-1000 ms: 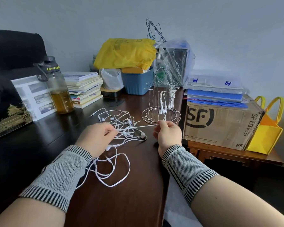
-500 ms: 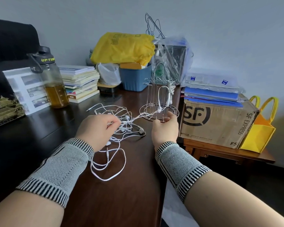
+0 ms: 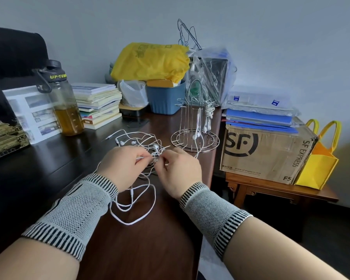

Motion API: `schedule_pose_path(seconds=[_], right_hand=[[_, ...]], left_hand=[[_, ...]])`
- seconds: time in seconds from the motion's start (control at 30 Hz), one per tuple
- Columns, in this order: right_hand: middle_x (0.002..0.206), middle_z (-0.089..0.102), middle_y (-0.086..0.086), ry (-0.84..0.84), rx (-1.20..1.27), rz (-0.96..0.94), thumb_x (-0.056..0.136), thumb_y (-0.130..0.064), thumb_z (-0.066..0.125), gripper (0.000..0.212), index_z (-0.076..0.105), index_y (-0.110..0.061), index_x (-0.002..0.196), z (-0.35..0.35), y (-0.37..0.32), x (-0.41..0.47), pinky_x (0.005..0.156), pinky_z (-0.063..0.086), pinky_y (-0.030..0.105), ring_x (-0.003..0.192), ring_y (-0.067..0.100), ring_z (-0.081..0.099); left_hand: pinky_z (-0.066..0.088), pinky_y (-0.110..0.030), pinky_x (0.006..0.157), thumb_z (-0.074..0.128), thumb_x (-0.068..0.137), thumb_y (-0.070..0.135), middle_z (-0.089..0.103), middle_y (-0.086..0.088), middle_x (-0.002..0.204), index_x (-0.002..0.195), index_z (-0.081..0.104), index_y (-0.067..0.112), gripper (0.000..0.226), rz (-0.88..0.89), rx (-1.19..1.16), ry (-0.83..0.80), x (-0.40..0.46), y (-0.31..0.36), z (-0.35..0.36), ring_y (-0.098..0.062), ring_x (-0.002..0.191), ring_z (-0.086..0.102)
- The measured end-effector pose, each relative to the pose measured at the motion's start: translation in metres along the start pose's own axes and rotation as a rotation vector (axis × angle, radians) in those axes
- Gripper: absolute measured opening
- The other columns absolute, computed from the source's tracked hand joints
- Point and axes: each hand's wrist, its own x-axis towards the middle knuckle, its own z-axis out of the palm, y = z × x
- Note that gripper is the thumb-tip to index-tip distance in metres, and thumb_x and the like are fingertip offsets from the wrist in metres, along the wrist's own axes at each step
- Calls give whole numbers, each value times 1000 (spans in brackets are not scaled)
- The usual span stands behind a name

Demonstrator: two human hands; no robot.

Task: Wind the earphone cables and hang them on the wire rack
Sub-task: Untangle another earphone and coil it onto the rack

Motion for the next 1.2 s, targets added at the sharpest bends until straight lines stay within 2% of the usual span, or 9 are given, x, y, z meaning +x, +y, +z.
schedule_pose_path(seconds=[0.13, 0.23, 0.37, 0.47, 0.63, 0.8, 0.93, 1.07, 1.2], right_hand=[[80, 49, -4, -97, -82, 189, 93, -36, 42, 27, 59, -20, 80, -9, 4, 4, 64, 35, 28, 82, 26, 60], [88, 62, 1, -103, -65, 311, 91, -33, 42, 24, 57, -19, 79, -12, 6, 7, 71, 41, 29, 87, 28, 60], [91, 67, 6, -110, -49, 414, 88, -32, 43, 23, 59, -17, 79, -9, 8, 10, 74, 45, 30, 89, 31, 62], [91, 68, 6, -105, -25, 484, 88, -31, 42, 27, 64, -16, 83, -8, 10, 12, 76, 47, 31, 90, 30, 62], [91, 69, 3, -103, 41, 554, 93, -38, 43, 28, 62, -20, 81, -8, 15, 12, 75, 44, 29, 91, 26, 63], [92, 67, 5, -95, 55, 569, 91, -33, 44, 26, 61, -18, 79, -4, 19, 13, 75, 46, 29, 91, 25, 62], [120, 50, 6, -145, -1, 516, 88, -31, 49, 30, 64, -13, 108, 0, 21, 12, 99, 39, 35, 114, 27, 46], [137, 44, 9, -19, 86, 241, 83, -16, 52, 49, 52, -10, 132, -5, 14, 6, 109, 30, 33, 127, 27, 38], [117, 62, 10, -153, 214, -32, 76, -23, 36, 55, 59, -10, 124, -5, 0, -2, 93, 48, 37, 108, 28, 58]], left_hand=[[49, -32, 69, 52, 97, 39, 73, 1, 85, 88, 72, 23, 26, -102, 145, 0, 6, -12, -6, -19, 79, 63], [38, -28, 58, 47, 100, 39, 64, 1, 77, 90, 69, 19, 31, -293, 279, 87, 8, -33, -18, -16, 67, 53], [41, -34, 59, 42, 102, 29, 63, -8, 83, 95, 67, 13, 31, -530, 253, 163, 2, -65, -31, -25, 72, 52], [52, -36, 68, 52, 96, 25, 71, -4, 90, 85, 71, 20, 23, -400, 191, 66, 6, -57, -26, -24, 77, 59], [44, -24, 66, 72, 83, 38, 67, 13, 75, 78, 72, 33, 7, -220, -22, -145, 5, -39, -19, -6, 77, 62], [51, -34, 76, 59, 91, 45, 71, 1, 77, 78, 73, 21, 30, -156, -38, -71, 6, -31, -22, -15, 77, 64], [53, -36, 79, 53, 95, 42, 72, 2, 82, 86, 72, 21, 30, -84, 12, -3, 5, -11, -19, -18, 83, 65], [50, -35, 79, 50, 98, 37, 71, 4, 85, 92, 70, 24, 24, 44, 74, -43, 3, 9, -10, -21, 85, 64], [46, -37, 74, 47, 98, 30, 65, 1, 83, 80, 55, 23, 21, 148, 133, -58, 1, 23, 1, -27, 88, 60]])
